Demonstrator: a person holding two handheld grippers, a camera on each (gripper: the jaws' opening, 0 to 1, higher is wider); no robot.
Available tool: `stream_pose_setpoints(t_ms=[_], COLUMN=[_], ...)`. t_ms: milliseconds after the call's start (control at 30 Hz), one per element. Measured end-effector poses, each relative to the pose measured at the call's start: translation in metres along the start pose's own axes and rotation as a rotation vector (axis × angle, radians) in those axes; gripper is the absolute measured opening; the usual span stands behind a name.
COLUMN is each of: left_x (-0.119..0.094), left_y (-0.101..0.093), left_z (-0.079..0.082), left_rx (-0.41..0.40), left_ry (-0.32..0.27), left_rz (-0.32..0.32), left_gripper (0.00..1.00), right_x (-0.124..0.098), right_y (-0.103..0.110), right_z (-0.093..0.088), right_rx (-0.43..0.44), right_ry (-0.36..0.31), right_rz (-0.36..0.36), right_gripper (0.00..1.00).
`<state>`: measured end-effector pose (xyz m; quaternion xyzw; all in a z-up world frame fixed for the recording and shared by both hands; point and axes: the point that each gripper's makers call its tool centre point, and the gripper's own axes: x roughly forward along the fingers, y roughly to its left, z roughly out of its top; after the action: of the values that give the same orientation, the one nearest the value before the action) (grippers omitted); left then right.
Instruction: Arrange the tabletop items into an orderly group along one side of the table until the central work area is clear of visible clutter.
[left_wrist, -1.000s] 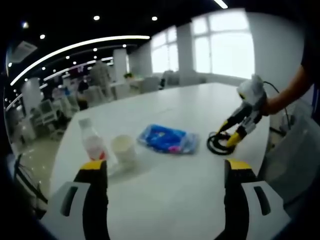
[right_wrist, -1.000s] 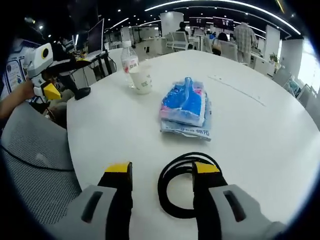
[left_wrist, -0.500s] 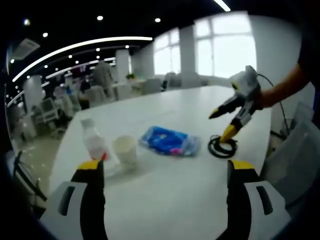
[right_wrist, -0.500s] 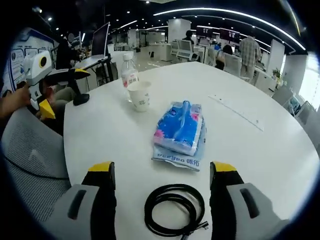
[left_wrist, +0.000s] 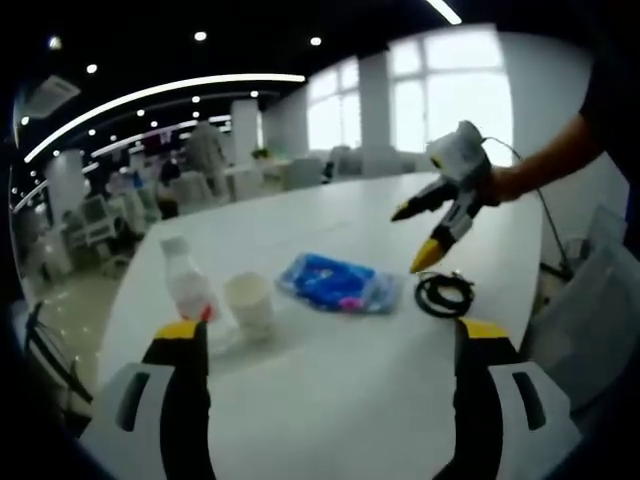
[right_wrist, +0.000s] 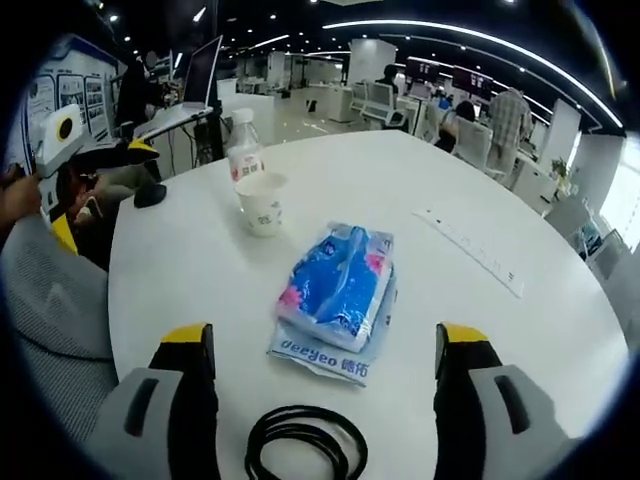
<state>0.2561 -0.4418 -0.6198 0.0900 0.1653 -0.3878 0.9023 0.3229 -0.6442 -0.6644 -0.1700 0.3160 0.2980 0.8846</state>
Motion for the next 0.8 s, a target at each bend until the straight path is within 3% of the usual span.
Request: stream_pose_setpoints(t_ms=[800], left_x=[-0.003], left_y=[0.01], left_z=[0.002], left_rx=[0.01], left_ry=[-0.012], left_rz=[0.03], left_gripper=[1.0], right_x=[0.058], right_y=[-0.028], right_z=[0.017], right_rx=[-0.019], right_ry=[0.092], right_rz=[-0.01], right_gripper=[0.91])
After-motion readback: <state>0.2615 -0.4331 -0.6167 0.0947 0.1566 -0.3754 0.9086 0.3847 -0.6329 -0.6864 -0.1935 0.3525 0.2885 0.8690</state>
